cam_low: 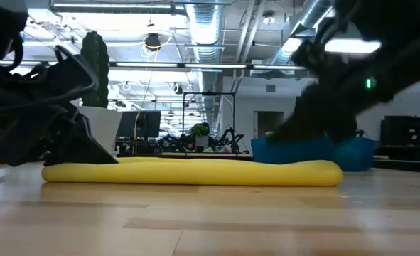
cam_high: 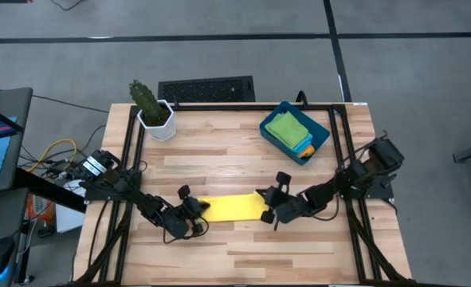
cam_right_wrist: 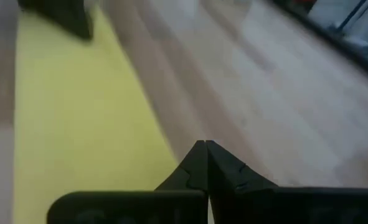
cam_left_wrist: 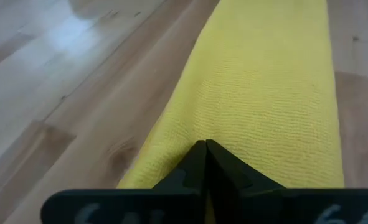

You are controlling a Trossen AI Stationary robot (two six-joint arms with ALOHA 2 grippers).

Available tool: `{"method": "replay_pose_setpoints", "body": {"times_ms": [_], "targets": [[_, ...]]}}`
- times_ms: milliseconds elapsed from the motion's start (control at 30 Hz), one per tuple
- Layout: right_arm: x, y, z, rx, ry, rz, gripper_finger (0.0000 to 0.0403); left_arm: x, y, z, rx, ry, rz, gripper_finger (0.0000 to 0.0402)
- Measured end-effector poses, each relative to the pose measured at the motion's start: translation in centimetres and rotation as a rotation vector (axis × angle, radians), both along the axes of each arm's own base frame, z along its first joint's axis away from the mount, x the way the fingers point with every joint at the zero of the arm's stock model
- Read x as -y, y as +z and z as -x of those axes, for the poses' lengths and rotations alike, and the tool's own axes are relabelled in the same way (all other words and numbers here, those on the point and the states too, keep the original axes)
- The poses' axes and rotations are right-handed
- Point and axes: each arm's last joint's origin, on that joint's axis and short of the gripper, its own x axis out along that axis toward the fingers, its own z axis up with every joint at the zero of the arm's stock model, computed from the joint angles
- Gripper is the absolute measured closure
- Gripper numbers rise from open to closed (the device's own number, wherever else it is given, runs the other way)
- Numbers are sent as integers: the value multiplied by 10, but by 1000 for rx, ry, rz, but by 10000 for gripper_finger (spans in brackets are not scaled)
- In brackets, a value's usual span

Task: Fold microfiber towels
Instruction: Fold the yellow microfiber towel

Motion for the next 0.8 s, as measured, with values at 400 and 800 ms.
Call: {"method": "replay_pose_setpoints", "body": {"times_ms": [400,800], "targets": [[-38,-2,-13,246,275,-70,383,25,30,-35,17,-132,-118,401],[-36,-51,-14,186,251,-135,385,24,13,-62,85,-50,-112,401]]}}
